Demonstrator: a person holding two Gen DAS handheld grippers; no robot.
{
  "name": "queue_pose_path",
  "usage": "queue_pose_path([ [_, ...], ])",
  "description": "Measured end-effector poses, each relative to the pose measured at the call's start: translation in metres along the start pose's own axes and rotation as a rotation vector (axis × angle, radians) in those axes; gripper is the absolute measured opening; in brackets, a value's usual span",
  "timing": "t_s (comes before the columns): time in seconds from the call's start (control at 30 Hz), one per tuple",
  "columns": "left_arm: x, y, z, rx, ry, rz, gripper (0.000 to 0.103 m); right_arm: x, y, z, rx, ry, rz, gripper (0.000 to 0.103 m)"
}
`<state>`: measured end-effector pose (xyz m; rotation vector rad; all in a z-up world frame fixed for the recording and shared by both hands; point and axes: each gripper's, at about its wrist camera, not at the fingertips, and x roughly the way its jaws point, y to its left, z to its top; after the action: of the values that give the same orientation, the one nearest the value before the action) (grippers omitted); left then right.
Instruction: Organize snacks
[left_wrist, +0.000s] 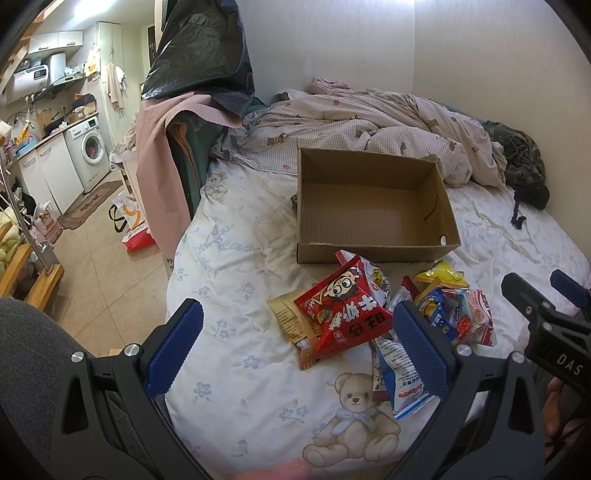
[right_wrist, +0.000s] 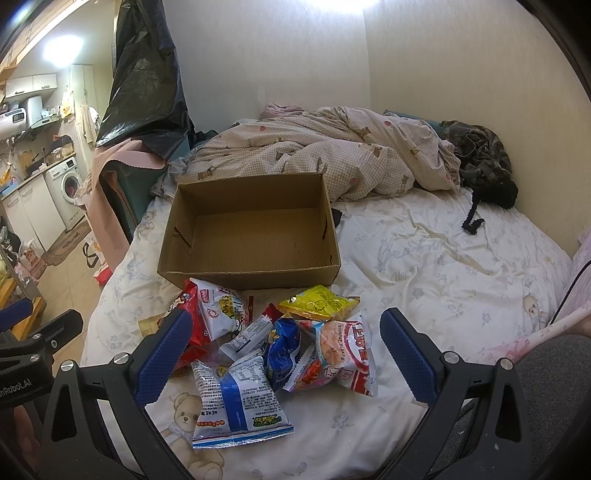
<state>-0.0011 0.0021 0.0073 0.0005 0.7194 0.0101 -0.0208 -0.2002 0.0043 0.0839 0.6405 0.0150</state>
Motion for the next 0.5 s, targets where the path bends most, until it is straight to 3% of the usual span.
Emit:
queue_pose_path([
  [0.5, 0.0000, -0.0004, -0.0004, 0.001, 0.001, -0.001, 0.101, 0.0043, 0.0018, -0.0020, -0.004, 0.013, -0.001, 0.103],
])
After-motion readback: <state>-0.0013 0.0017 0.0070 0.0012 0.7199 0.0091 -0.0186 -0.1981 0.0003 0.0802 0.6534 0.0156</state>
